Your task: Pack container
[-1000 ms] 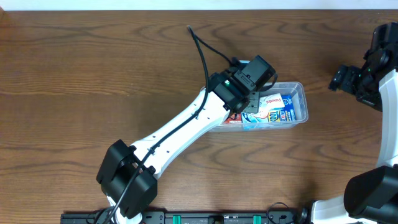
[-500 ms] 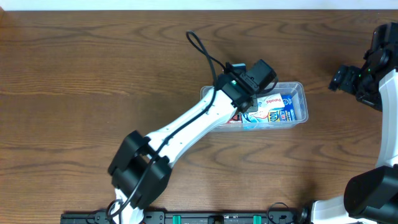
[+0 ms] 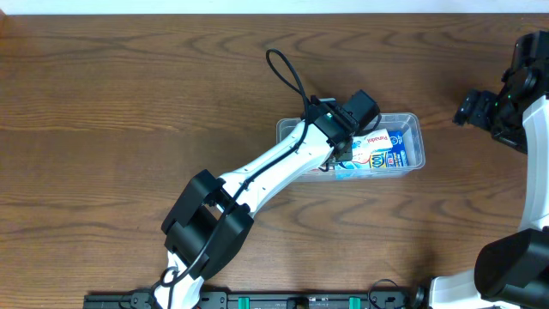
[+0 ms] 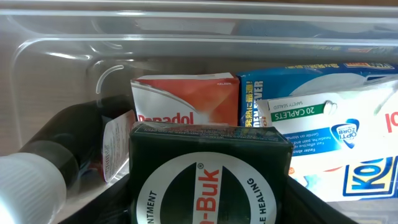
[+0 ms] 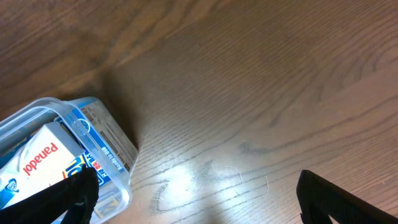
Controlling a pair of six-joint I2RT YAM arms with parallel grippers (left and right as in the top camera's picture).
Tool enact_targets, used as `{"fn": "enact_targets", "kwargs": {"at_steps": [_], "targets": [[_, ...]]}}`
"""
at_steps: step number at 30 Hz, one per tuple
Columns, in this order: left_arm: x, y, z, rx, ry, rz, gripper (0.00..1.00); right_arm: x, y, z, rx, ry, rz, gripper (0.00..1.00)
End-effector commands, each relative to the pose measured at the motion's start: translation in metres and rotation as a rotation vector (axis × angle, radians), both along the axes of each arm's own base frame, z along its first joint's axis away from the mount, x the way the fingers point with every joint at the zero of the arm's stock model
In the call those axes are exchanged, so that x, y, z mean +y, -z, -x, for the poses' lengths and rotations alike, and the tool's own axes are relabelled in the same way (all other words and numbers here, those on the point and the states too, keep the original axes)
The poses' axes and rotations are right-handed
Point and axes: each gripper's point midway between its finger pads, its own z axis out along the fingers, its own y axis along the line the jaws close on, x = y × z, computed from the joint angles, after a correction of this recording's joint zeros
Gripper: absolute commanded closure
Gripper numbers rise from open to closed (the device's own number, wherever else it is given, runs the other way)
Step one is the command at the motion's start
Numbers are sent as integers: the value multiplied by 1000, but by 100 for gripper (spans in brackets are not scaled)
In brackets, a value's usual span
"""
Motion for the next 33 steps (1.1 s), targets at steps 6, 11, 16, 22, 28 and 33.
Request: {"fn": "enact_targets", "kwargs": {"at_steps": [6,11,16,22,28,33], "targets": [[3,-2,-1,-13,-8,-12,18,-3,-1,1,2,-3,6,1],[1,-3,-2,-21,12,-11,18,-3,-1,1,2,-3,6,1],[-5,-14,-7,-55,74,0,18,-3,-1,1,2,-3,6,1],[-6,-51,-14,-132,144,38,18,-3,-1,1,2,-3,6,1],[28,-117,-34,-278,246,49,16,-3,-1,1,2,-3,6,1],[81,-177,-51,-418,186,47,13,-3,-1,1,2,-3,6,1]]}}
